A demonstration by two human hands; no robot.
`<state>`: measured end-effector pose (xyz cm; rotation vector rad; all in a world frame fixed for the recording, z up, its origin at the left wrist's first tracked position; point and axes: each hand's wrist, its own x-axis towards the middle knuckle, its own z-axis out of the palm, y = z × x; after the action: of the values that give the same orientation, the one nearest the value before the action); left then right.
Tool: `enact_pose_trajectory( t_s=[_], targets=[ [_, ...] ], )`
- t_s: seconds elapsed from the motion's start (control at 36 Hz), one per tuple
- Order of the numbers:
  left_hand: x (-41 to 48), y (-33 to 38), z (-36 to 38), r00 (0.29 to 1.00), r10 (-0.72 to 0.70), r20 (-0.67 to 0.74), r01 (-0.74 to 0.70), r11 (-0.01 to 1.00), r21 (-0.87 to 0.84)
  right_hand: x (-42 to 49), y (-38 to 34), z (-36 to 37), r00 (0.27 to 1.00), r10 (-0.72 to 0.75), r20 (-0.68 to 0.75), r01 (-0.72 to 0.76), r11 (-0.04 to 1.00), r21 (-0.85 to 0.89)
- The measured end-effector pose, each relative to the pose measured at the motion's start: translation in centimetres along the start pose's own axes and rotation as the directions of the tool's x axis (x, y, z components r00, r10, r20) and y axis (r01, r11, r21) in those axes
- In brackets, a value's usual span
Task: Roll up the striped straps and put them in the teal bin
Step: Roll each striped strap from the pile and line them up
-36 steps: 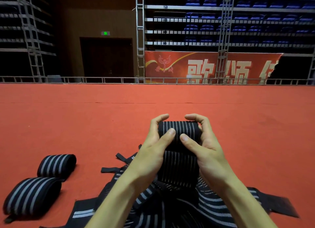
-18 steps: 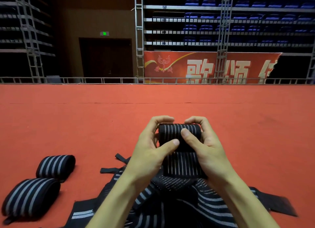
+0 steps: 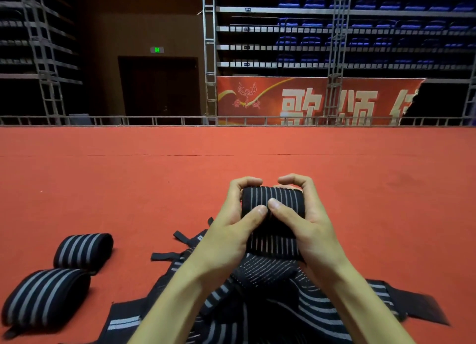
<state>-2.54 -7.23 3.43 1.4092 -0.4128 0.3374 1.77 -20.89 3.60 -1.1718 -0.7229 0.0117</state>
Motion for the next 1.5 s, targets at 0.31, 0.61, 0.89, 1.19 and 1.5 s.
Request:
enact_pose_trajectory(
  t_s=[0.31,0.61,0.89,1.19,1.5],
  targets=[
    [0.3,0.6,0.1,0.999,-0.026,-0.035,0.025,0.999,-0.046,0.3,-0.2,-0.5,0.999,-0.049,-0.016,0.049,0.999,-0.012],
    [0.1,1.1,0.0,0.984,0.069,-0.164,-0.061,0.997,0.050,0.4,-0.4,-0.3,1.000,0.008,-0.007,-0.008,1.000,-0.002],
    [0.3,1.3,0.2,0.975,-0.054,-0.218,0.056,0.998,0.004,0.3,-0.7,-0.6,0.997,-0.026,-0.071,0.025,1.000,-0.006],
    [0.1,1.5,-0.5,0.954,-0.070,-0.290,0.064,0.997,-0.032,0.5,-0.4,-0.9,0.992,0.105,-0.069,-0.099,0.991,0.086],
    [0.1,1.2,-0.6,0.952,-0.074,-0.297,0.106,0.990,0.092,0.5,-0.2,-1.6,0.992,0.053,-0.116,-0.062,0.995,-0.073]
  ],
)
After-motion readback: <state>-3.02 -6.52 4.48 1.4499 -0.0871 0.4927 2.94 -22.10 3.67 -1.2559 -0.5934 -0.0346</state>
